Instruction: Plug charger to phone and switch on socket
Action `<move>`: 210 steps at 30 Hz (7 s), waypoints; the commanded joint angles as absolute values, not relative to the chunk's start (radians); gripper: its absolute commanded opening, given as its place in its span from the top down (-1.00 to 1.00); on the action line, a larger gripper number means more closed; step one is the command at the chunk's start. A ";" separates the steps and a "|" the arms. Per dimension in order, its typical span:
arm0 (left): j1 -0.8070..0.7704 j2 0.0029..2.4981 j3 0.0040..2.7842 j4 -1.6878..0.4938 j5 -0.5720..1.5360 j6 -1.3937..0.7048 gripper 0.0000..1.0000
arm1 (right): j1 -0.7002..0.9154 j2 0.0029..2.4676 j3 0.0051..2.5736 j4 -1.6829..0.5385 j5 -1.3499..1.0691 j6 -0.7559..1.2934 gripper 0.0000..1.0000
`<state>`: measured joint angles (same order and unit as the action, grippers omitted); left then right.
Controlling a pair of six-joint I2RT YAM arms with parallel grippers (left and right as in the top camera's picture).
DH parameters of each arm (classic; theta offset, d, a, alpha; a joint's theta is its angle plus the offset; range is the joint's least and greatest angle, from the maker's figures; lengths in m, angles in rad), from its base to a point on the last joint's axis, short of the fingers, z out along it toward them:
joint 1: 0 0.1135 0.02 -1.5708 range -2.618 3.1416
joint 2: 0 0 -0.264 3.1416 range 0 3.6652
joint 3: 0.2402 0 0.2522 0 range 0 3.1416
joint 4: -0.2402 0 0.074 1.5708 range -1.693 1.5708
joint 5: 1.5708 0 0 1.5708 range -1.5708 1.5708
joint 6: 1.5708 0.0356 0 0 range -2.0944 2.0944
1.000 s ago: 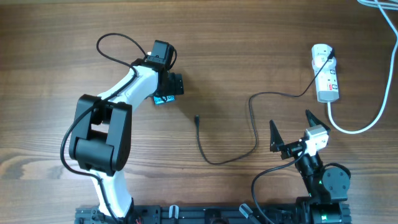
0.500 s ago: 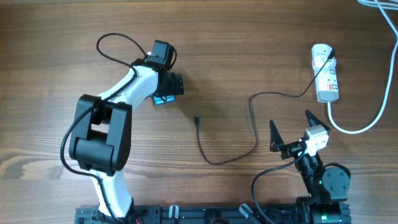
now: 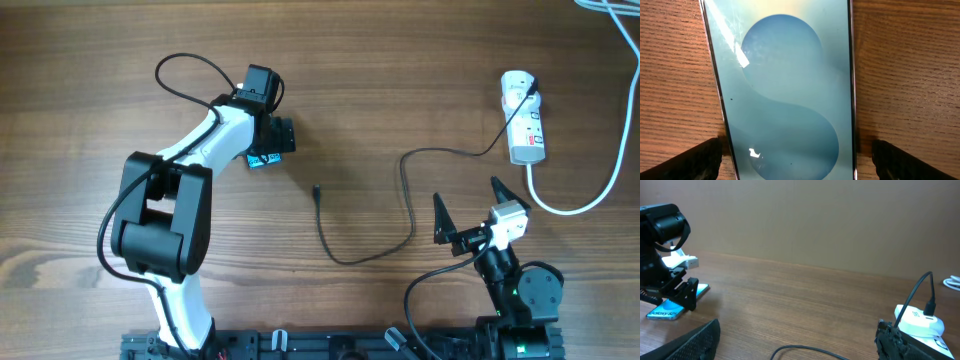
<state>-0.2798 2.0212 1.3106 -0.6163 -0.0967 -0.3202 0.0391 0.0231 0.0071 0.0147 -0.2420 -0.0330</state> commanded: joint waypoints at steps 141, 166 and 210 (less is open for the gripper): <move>-0.285 1.991 1.261 -0.597 0.029 -0.299 -1.00 | 0.036 0.029 0.005 0.018 -0.235 -0.051 -0.99; -0.290 1.998 1.242 -0.538 -0.087 -0.263 -0.87 | 0.036 0.029 0.005 0.018 -0.236 -0.051 -1.00; -0.290 2.011 1.188 -0.445 0.010 -0.216 -0.89 | 0.036 0.029 0.005 0.018 -0.236 -0.051 -1.00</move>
